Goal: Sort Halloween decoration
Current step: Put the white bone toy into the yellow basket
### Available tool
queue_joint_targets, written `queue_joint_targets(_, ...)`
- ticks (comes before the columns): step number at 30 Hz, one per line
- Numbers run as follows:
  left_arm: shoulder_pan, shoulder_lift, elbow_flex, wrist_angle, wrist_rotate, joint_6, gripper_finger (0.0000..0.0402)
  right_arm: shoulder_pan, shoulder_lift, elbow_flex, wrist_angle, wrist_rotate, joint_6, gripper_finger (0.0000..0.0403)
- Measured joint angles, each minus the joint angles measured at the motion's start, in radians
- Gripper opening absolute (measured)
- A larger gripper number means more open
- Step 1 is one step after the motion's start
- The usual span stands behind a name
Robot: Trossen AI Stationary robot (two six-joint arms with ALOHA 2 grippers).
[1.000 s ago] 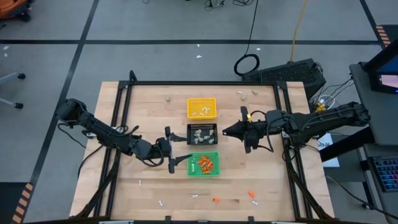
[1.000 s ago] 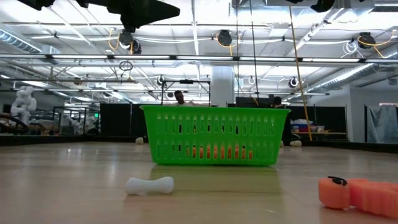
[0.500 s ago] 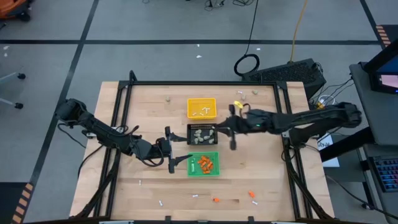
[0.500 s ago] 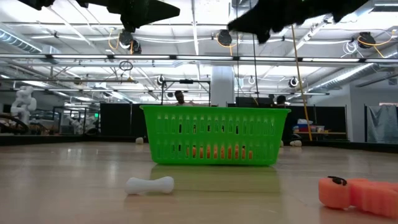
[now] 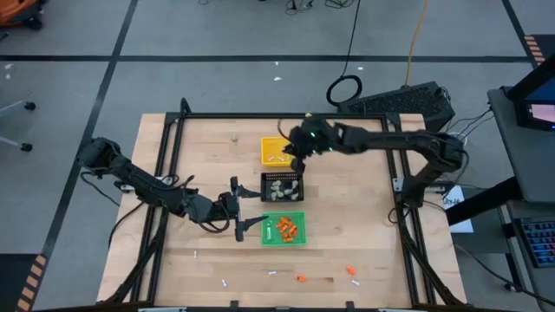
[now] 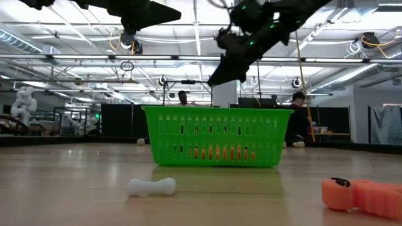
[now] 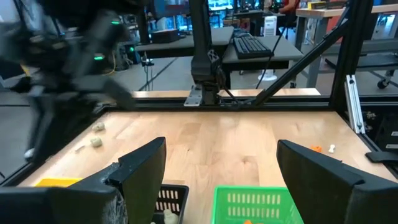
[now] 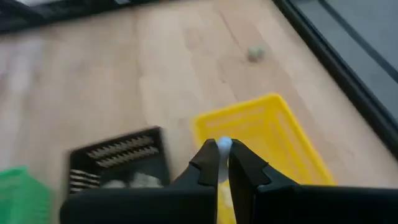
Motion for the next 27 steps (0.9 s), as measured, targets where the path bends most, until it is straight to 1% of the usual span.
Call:
queue_joint_targets(3, 0.0, 0.0, 0.0, -0.011, 0.0, -0.001, 0.0305, -0.044, 0.079, 0.102, -0.118, -0.021, -0.031, 0.0)
queue_joint_targets(7, 0.0, 0.0, 0.0, -0.021, 0.0, -0.001, 0.0305, -0.085, 0.184, 0.208, -0.252, -0.022, -0.062, 0.0)
queue_joint_targets(11, 0.0, 0.0, 0.0, -0.023, 0.0, -0.001, 0.0305, -0.113, 0.268, 0.271, -0.311, -0.022, -0.074, 0.0001)
queue_joint_targets(16, 0.0, 0.0, 0.0, -0.026, 0.0, -0.001, 0.0305, -0.129, 0.328, 0.291, -0.332, -0.024, -0.081, 0.0017)
queue_joint_targets(22, -0.001, 0.0, 0.0, -0.028, 0.0, -0.001, 0.0305, -0.13, 0.346, 0.292, -0.341, -0.019, -0.078, 0.004)
queue_joint_targets(27, -0.001, 0.0, 0.0, -0.037, 0.0, -0.001, 0.0305, -0.13, 0.339, 0.292, -0.343, -0.019, -0.066, 0.0083)
